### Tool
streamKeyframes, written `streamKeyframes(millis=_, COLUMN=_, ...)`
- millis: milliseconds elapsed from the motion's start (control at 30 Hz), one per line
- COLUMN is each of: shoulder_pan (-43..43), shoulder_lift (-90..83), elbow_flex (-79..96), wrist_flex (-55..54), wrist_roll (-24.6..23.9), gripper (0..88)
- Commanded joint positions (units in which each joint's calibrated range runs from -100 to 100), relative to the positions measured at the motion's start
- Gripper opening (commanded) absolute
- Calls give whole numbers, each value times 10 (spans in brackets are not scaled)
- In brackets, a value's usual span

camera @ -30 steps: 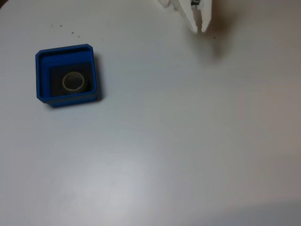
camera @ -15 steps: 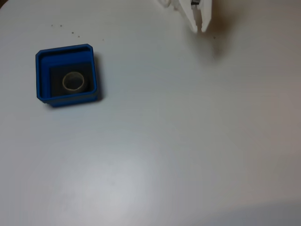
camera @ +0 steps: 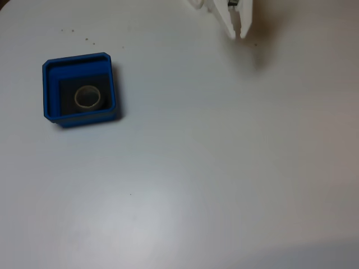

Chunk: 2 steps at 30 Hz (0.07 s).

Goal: Pick the black tape roll and drop it in the blue box

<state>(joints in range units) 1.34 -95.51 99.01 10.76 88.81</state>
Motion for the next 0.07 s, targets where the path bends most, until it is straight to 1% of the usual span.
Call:
streamKeyframes(millis=0, shoulder_pan=4, shoulder_lift=-32, elbow_flex=9, wrist_flex=-9, wrist_roll=4, gripper=8)
streamKeyframes(millis=33, shoulder_pan=4, shoulder_lift=-32, elbow_flex=9, wrist_flex=-9, wrist_roll=4, gripper=8)
